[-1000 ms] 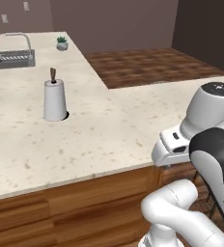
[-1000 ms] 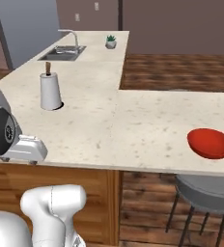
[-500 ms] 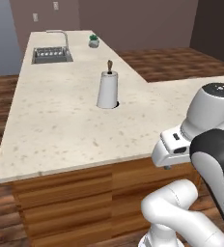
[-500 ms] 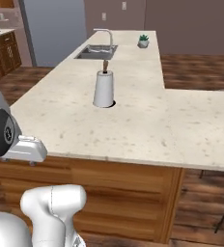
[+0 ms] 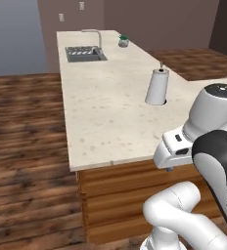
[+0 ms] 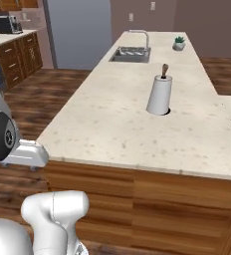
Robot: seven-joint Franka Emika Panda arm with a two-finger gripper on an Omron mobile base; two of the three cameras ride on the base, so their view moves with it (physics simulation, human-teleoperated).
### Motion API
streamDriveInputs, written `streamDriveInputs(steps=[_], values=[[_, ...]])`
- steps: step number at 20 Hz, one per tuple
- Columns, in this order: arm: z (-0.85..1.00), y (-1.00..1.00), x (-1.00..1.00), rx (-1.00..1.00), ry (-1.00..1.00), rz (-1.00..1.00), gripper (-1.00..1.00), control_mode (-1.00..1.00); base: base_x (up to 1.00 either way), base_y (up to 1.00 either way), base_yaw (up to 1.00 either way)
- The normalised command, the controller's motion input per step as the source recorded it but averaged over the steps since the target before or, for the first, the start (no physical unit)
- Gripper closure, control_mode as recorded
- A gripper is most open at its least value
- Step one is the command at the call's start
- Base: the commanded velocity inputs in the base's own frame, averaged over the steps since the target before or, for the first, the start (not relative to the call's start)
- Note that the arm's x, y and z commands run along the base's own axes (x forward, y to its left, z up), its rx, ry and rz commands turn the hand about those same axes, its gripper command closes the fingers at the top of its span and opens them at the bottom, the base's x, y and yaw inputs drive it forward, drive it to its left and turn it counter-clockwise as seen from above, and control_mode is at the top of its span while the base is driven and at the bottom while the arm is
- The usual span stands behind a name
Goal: Pick up the bowls from the cabinet and place each bowl in front of a stool on the dining counter.
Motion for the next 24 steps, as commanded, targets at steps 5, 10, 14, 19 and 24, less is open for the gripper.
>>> streamDriveInputs(steps=[5,10,14,19,24], values=[[0.0,0.0,0.0,0.0,0.0,0.0,-1.0,1.0,0.0,1.0,0.08],[0.0,0.0,0.0,0.0,0.0,0.0,-1.0,1.0,0.0,1.0,0.01],[0.0,0.0,0.0,0.0,0.0,0.0,-1.0,1.0,0.0,1.0,0.0],[0.0,0.0,0.0,0.0,0.0,0.0,-1.0,1.0,0.06,1.0,-0.05],[0.0,0.0,0.0,0.0,0.0,0.0,-1.0,1.0,0.1,1.0,-0.07]])
